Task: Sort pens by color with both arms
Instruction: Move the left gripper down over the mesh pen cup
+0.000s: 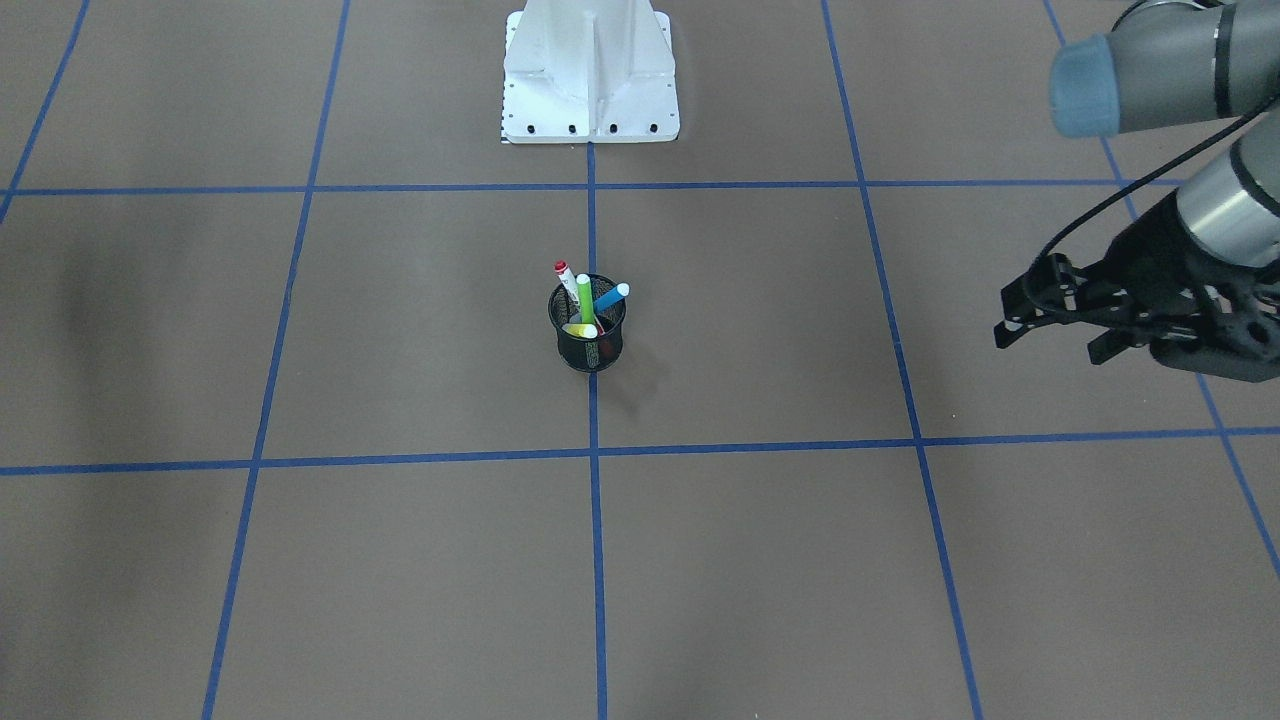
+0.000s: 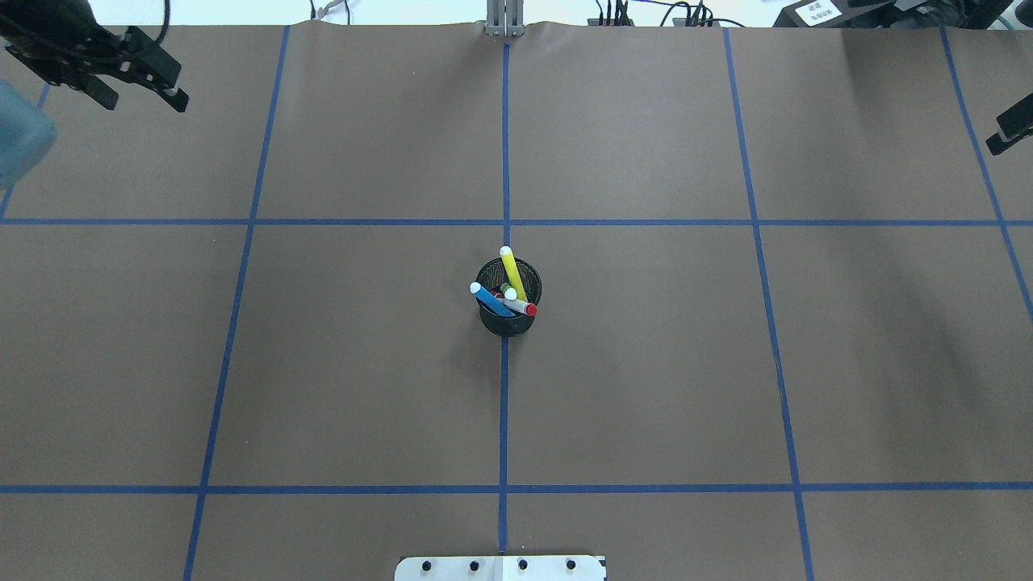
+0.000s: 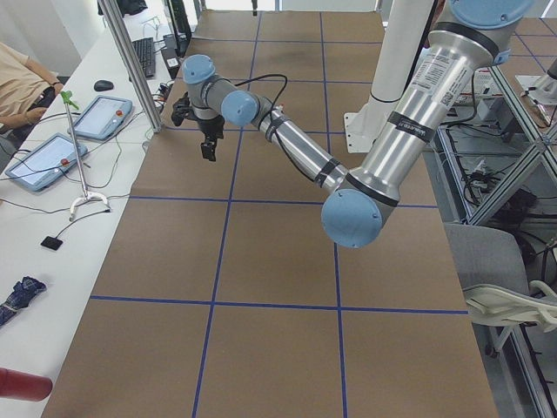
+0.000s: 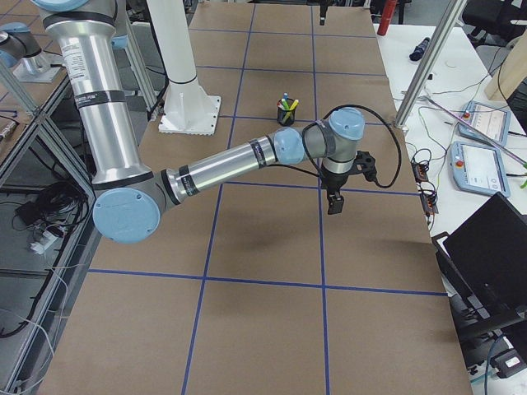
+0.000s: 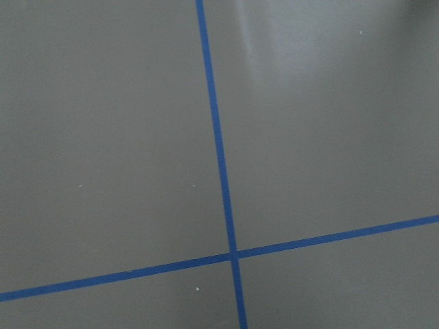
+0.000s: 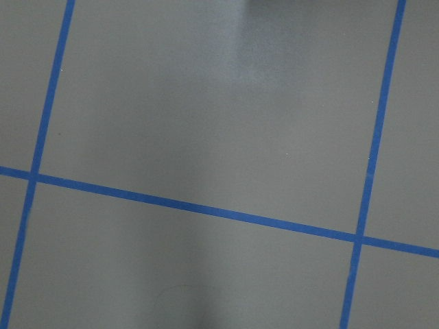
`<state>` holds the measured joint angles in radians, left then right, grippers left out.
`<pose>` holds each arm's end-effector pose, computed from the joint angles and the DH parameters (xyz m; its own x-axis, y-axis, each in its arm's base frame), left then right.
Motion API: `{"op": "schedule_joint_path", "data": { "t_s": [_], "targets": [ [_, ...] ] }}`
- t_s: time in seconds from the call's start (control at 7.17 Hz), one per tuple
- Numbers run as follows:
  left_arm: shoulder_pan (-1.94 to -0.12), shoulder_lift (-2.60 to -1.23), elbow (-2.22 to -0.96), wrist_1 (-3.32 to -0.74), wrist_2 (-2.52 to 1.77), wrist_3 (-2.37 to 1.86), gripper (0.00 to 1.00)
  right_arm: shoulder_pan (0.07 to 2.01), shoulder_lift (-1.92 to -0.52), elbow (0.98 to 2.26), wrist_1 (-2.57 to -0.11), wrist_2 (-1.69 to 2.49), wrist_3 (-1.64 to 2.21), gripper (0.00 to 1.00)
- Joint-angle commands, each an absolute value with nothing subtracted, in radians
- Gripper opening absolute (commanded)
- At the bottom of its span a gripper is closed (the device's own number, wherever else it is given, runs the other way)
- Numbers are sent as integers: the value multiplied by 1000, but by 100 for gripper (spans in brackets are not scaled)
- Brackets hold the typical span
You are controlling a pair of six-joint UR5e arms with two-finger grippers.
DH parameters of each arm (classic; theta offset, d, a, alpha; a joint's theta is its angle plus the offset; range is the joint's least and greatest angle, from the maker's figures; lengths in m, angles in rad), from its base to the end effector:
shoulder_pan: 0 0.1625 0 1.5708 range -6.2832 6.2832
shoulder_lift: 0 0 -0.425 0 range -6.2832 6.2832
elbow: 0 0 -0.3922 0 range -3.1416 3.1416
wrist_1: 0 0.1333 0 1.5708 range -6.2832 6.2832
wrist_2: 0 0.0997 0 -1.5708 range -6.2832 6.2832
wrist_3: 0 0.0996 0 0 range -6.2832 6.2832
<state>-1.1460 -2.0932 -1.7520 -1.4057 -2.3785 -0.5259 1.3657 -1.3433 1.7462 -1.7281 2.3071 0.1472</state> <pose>0.2046 -0.6011 0.2850 0.5901 0.1458 -0.7940 -0.0666 0.9890 0.1321 -0.0513 -0.5729 0.4701 0.7137 -0.1681 0.6800 0.0939 0.9850 0.1450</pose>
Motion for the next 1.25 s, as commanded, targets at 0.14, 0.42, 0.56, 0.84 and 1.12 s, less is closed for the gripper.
{"op": "schedule_joint_path", "data": {
  "t_s": [0.14,0.42,0.56,0.84,1.12],
  "targets": [
    [-962,-2213,-1741,-1315,-2376,-623,100,1341,-1324,1746,-1729,2307,178,100],
    [-882,-2391,-1644,-1169,-2356,-634,99,1341,-1325,1746,-1729,2307,179,100],
    [-827,-2461,-1564,-1170,-2274,-634,99,1341,-1324,1744,-1729,2307,179,100],
    [-741,-2605,-1380,-1175,-2227,-632,96,1339,-1324,1741,-1729,2307,179,100],
    [-704,-2666,-1298,-1177,-2235,-614,76,1338,-1325,1735,-1729,2307,179,100]
  ]
}}
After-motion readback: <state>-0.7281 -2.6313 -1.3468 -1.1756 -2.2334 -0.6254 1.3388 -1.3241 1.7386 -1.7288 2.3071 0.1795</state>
